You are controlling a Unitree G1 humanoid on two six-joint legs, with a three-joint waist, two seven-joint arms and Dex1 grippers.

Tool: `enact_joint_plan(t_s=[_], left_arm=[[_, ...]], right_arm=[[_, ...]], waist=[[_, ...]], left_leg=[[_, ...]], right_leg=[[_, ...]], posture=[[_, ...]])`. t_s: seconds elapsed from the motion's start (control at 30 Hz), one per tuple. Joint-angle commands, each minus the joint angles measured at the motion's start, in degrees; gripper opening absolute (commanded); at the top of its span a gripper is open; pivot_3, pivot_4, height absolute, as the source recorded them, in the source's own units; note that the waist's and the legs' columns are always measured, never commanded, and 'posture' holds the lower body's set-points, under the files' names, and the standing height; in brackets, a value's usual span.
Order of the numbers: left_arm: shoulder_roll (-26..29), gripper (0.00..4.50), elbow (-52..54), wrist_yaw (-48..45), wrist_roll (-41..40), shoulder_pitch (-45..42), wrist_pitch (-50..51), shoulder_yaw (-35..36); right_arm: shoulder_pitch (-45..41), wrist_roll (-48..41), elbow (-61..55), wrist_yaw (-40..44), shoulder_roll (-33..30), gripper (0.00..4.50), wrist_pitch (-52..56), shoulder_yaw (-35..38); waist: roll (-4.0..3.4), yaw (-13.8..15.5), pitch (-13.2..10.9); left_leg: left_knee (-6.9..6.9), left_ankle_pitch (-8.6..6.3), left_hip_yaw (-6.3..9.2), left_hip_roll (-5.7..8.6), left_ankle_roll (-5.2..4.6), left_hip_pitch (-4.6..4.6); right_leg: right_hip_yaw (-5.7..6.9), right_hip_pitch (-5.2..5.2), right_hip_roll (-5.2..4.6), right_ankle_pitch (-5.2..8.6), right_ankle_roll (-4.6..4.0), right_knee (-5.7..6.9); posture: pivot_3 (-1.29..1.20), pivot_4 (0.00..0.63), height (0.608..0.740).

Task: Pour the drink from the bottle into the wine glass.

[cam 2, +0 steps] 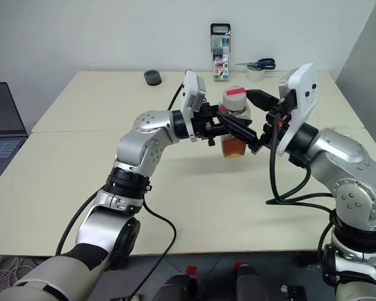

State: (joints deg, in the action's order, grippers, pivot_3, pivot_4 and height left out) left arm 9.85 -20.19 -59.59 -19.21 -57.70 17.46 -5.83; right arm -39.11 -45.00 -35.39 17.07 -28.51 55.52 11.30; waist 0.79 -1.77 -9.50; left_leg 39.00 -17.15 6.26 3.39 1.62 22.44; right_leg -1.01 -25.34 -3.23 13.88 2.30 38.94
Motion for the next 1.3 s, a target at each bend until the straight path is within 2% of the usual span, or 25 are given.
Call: enact_joint_plan(t_s=[0.03,0.3,0.4,0.6,0.8,0.83,0.93,1.03,1.13,1.23,1.3], left_arm=[[-0.35,1.79,1.23,-0.43,-1.14,-1.86,-0.59,0.67],[-0.58,1.79,0.94,-0.93,-1.06,-2.27,-0.58,0.62],[-0.49,1.79,1.33,-0.98,-1.07,-2.07,-0.34,0.64],[-0.03,1.79,1.35,-1.00,-0.94,-1.73,-0.28,0.74],[0.09,1.79,1.32,-1.40,-0.99,-1.74,-0.07,0.53],[0.10,1.79,1.19,-1.92,-1.07,-1.92,-0.01,0.39],[-0.01,1.79,1.13,-3.92,-2.62,-2.97,1.30,0.73],[-0.49,1.79,0.78,-5.33,-3.53,-3.83,1.89,0.96],[-1.06,1.79,1.29,-5.85,-3.69,-3.93,1.96,0.68],[-1.06,1.79,1.92,-5.31,-3.59,-3.68,2.23,0.86],[-0.47,1.79,2.02,-4.84,-3.11,-3.20,2.19,1.15]], right_arm=[[-1.83,1.99,-2.86,-4.81,1.40,4.45,-0.06,-2.56],[-2.52,2.80,-1.90,-5.52,2.15,4.45,-0.91,-4.63],[-2.71,2.79,-1.29,-5.29,2.44,3.92,-1.12,-4.38],[-3.18,3.21,0.44,-4.90,2.55,1.90,-1.87,-3.92],[-3.13,3.24,3.42,-2.44,1.39,1.88,-2.66,-3.02],[-3.53,2.25,5.32,-0.01,0.97,1.88,-3.09,-2.70],[-5.79,-2.08,11.18,14.92,-2.31,1.88,-5.70,-3.05],[-9.99,-3.58,19.06,26.43,-4.92,1.88,-5.65,-5.15],[-13.48,-0.51,25.76,32.61,-5.34,1.88,-8.17,-7.41],[-14.38,2.12,28.25,33.73,-6.07,1.88,-9.92,-7.35],[-13.47,0.40,27.15,32.02,-6.73,2.62,-7.28,-4.75]], waist=[[0.00,0.00,0.00],[0.00,0.01,0.00],[0.00,0.00,0.00],[-0.01,-0.02,0.00],[0.00,-0.02,0.00],[0.00,-0.03,0.00],[0.00,-0.05,0.00],[0.00,-0.06,0.00],[0.00,-0.18,0.00],[0.00,-0.22,0.00],[0.00,-0.07,0.00]], left_leg=[[-0.01,0.00,0.02,-0.01,0.00,0.00],[0.00,0.00,0.01,0.00,-0.01,0.00],[0.00,0.00,0.01,0.00,-0.01,0.00],[-0.01,0.00,0.01,-0.01,-0.01,-0.01],[-0.01,0.00,0.01,-0.01,-0.02,0.00],[-0.01,0.00,0.01,-0.01,-0.02,0.00],[-0.01,0.00,-0.03,0.01,-0.03,-0.01],[-0.01,0.00,-0.03,0.00,-0.04,-0.02],[-0.03,-0.01,-0.06,-0.02,-0.05,-0.05],[-0.04,0.00,-0.06,-0.05,-0.04,-0.08],[-0.03,0.00,-0.05,-0.03,-0.04,-0.06]], right_leg=[[0.02,0.00,0.01,0.00,0.00,0.00],[0.02,0.01,0.02,0.00,0.00,-0.01],[0.02,0.01,0.03,0.00,0.00,-0.01],[0.02,0.01,0.04,0.00,0.00,0.00],[0.03,0.01,0.04,0.00,0.00,-0.01],[0.02,0.01,0.04,0.00,0.00,-0.01],[0.03,0.03,0.05,0.00,0.00,-0.02],[0.05,0.06,0.06,0.00,0.00,-0.04],[0.04,0.06,0.07,0.00,0.00,-0.03],[0.03,0.06,0.08,0.00,0.00,-0.02],[0.02,0.05,0.05,0.00,0.00,-0.02]], posture=[[0.00,0.150,0.740],[0.00,0.150,0.740],[0.00,0.150,0.740],[0.00,0.150,0.740],[0.00,0.150,0.740],[0.00,0.150,0.740],[0.00,0.150,0.740],[0.00,0.150,0.740],[0.00,0.150,0.740],[0.00,0.150,0.740],[0.00,0.150,0.740]])
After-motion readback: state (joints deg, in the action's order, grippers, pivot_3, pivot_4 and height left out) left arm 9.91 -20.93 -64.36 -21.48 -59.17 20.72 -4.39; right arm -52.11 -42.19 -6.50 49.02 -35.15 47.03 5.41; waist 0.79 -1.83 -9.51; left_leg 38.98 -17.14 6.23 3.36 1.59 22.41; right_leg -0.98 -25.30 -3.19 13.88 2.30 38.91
